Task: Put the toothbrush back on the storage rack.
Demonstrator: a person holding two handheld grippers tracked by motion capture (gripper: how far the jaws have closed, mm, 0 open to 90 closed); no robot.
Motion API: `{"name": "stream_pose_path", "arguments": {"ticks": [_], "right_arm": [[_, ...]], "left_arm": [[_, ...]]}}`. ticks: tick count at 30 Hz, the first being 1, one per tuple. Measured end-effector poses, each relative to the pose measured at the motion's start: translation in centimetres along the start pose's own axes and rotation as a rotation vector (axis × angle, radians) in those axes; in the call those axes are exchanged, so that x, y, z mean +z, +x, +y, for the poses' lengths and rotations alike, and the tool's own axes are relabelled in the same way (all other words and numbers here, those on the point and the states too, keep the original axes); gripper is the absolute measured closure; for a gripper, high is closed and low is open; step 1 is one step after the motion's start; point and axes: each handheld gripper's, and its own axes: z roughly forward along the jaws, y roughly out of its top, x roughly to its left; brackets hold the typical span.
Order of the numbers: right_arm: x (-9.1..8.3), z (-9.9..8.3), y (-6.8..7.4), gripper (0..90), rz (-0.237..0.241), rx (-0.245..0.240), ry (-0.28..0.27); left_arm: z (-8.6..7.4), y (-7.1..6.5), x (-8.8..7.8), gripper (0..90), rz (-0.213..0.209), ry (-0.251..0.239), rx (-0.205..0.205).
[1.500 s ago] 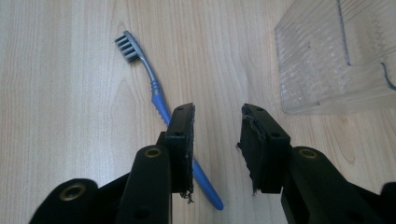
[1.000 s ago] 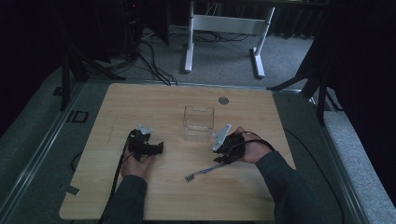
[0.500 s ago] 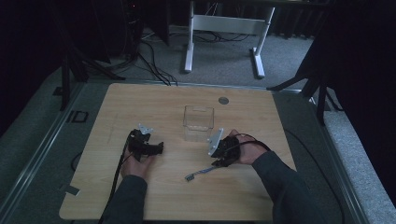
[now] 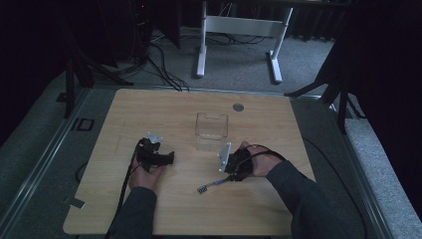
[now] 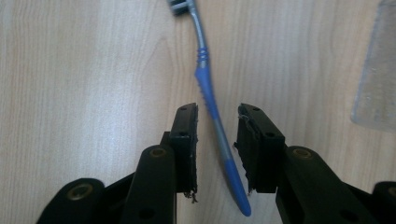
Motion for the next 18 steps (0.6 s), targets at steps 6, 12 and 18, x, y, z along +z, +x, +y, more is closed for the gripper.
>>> {"name": "stream_pose_path", "arguments": {"ticks": [6, 12, 18], "right_arm": [[0.5, 0.1, 0.2, 67.4, 0.005, -0.022, 0.036], [0.7, 0.6, 0.2, 68.6, 0.007, -0.047, 0.069], [1.1, 1.1, 0.1, 68.7, 0.013, -0.064, 0.091]], "left_arm": [[0.0, 0.0, 0.0, 8.4, 0.0, 0.0, 0.0], [0.0, 0.0, 0.0, 8.4, 0.0, 0.0, 0.0], [0.0, 0.0, 0.0, 8.4, 0.0, 0.0, 0.0]]}}
